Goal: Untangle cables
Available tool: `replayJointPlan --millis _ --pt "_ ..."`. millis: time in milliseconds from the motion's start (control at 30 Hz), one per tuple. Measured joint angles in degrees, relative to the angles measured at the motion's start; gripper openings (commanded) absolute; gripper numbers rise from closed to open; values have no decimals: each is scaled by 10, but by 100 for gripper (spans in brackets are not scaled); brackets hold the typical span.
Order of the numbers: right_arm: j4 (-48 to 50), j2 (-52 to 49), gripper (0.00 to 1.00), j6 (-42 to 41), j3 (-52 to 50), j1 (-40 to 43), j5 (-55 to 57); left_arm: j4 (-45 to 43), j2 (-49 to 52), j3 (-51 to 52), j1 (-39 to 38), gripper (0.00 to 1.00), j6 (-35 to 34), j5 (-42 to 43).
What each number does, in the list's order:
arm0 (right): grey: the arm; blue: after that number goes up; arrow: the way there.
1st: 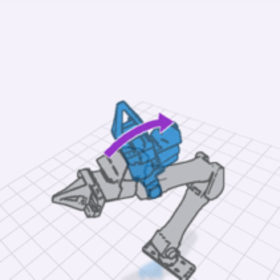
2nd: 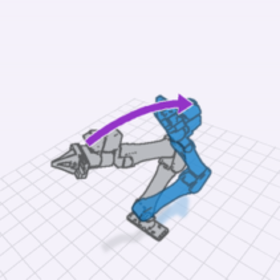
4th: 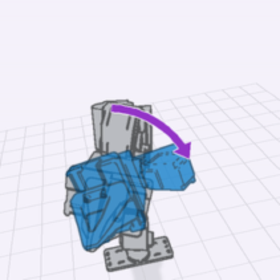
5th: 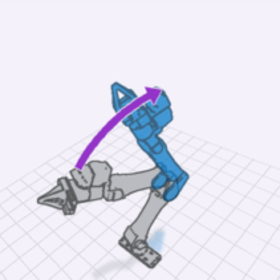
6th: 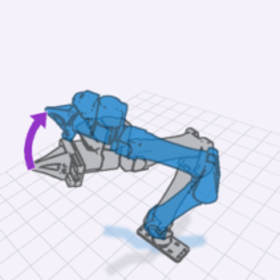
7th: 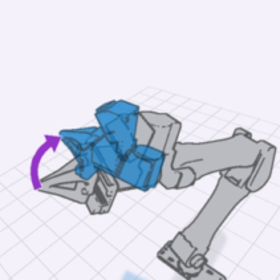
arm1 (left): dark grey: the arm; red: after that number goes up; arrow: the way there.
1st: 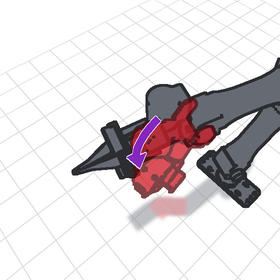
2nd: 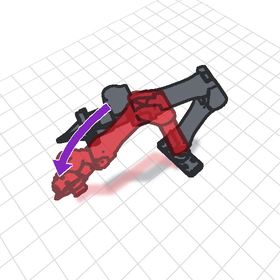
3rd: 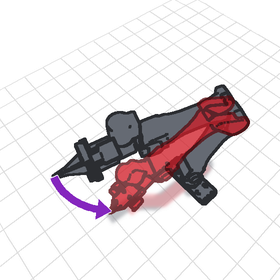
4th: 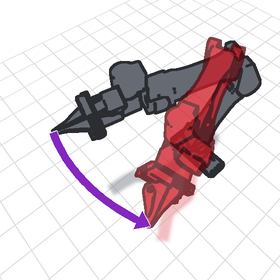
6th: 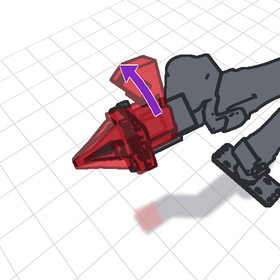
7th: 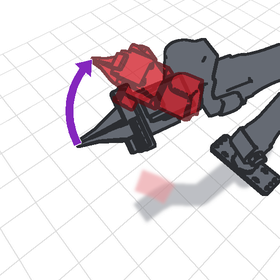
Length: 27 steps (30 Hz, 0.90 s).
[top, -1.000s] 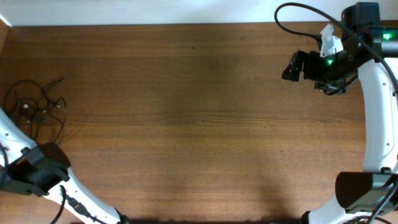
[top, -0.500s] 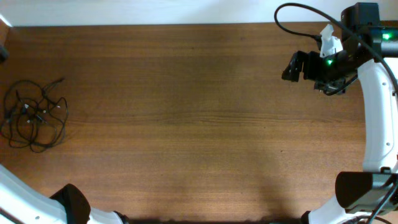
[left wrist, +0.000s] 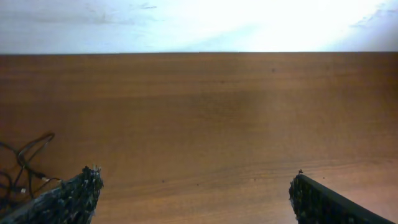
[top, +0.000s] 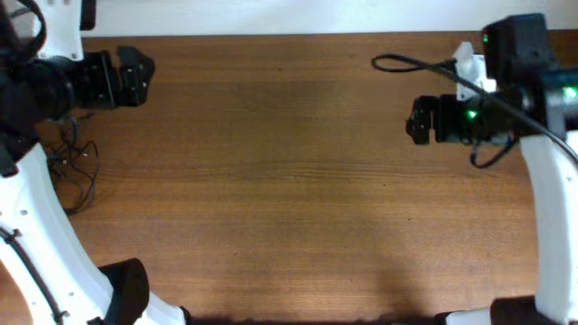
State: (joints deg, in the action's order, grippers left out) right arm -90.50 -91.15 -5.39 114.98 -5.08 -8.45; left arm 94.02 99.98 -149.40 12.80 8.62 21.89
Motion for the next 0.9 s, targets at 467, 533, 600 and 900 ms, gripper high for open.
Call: replayJointPlan --millis 467,533,600,900 --pt "-10 80 99 0 0 0 -9 0 0 8 -2 99 4 0" --pt "-15 75 99 0 0 0 -5 0 0 8 -2 99 4 0" --pt "-1 75 99 0 -1 0 -2 0 0 8 -2 99 4 0" --pt "541 334 99 31 -461 1 0 -2 0 9 -2 99 6 0"
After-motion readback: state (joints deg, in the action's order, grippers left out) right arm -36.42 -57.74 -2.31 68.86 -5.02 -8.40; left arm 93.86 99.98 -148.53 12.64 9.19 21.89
